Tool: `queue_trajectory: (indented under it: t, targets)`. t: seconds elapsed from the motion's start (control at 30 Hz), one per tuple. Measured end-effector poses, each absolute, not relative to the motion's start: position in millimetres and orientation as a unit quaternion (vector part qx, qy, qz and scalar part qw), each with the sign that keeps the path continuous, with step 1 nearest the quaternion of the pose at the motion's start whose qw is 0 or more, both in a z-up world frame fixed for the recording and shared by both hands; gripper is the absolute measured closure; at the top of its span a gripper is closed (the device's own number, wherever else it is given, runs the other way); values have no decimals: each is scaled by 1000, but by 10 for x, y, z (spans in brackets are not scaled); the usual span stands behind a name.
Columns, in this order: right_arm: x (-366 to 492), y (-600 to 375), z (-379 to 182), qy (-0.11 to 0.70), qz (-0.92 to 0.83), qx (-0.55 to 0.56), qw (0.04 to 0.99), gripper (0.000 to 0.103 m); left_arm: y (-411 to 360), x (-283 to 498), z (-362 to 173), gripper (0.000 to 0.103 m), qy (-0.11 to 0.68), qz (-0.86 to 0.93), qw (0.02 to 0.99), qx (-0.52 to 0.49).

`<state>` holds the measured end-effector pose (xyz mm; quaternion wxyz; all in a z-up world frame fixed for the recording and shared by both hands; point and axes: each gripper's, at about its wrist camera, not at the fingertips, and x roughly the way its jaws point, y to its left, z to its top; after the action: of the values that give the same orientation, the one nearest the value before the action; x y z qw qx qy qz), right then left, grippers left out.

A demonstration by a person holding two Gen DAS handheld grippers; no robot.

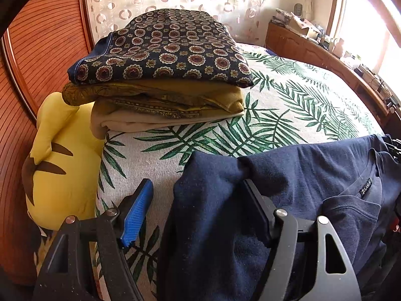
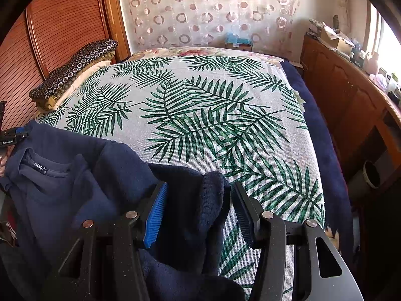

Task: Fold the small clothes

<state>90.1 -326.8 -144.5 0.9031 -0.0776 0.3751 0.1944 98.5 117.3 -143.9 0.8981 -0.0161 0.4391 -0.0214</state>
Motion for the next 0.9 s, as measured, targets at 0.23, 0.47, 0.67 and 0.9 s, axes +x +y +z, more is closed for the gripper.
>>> queue_trajectory:
  t: [0.23,0.47,0.67,0.9]
  targets:
    - [801,-3151,-1445,376,241,-91,890,89,1085,915,-1355,91,433,-59,900,-12]
    - [475,-3179,-1100,329,246,-92,907,93,1034,599,-707,94,356,-61,932,-32]
    - [144,-3416,-550,272,229,-89,930,94,1013,309,-144,94,277,-85,956,-47]
    - [-323,-3578,118,196,219,-100,951,94,1016,125,411,95,204,-100,973,-47]
